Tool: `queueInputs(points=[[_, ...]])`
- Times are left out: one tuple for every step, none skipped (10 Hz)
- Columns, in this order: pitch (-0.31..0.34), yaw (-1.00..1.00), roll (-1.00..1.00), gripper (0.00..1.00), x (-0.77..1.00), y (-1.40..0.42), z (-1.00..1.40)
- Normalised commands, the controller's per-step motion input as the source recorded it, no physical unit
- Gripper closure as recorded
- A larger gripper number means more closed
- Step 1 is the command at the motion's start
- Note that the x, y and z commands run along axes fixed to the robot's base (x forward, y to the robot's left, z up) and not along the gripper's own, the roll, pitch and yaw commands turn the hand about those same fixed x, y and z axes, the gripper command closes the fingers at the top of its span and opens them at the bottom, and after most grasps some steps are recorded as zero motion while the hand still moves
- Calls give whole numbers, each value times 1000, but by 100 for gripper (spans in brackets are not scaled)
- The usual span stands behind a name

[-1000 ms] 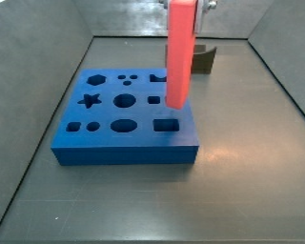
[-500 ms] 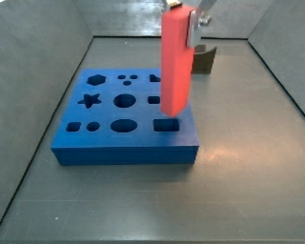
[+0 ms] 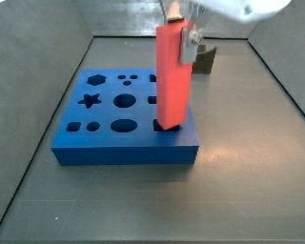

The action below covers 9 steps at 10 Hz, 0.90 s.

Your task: Insert the rectangle object.

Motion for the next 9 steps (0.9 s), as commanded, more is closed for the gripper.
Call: queueInputs(points=[[0,-1000,0,100,0,-120,-214],[67,-874,61,100,0,0,-103],[106,-831,73,100,0,6,-60],[121,-806,103,100,0,23,-77],[123,-760,110,100,6,0,-97],[120,-694,121,100,0,0,-114],[114,-517,179,100,0,9,-160],[84,-397,150,100,0,0,-186],[0,0,87,100,0,-14,-323]])
